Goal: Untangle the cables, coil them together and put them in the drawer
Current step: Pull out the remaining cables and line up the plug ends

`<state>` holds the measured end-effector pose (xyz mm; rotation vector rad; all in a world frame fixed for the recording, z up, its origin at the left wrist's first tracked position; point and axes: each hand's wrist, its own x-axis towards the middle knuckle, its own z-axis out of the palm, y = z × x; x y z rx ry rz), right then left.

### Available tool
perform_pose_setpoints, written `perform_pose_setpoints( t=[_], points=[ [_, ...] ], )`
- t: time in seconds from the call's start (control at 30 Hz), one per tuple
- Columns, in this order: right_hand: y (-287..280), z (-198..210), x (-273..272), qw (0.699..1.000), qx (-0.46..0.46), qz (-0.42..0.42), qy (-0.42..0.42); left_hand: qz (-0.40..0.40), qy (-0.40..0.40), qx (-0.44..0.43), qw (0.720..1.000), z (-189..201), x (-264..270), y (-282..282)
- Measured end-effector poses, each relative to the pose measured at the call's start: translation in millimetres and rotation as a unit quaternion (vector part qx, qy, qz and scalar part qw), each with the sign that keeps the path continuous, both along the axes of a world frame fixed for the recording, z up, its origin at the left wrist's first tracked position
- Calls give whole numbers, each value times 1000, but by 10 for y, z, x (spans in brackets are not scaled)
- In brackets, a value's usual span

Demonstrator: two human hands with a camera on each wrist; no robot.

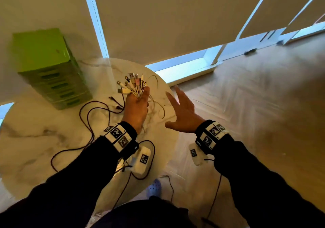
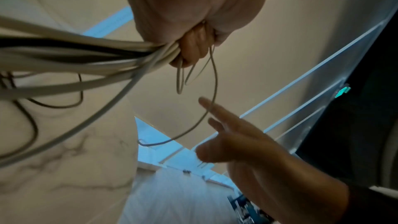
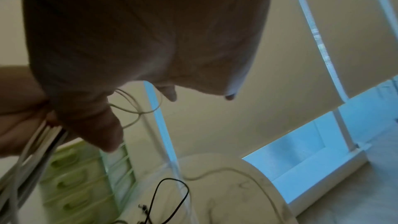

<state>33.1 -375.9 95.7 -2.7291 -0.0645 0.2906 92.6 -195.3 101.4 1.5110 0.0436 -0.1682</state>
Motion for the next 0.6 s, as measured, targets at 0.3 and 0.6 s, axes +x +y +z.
perform_pose_setpoints(
  t=[0.3,0.6],
  points=[
    [-452,76,-416,965,216,-138,-52,-112,32,1,993,15,-281,-854],
    [-1553,-363,-518,963,59,-264,9,-118,111,-88,983,90,-74,-911]
  ],
)
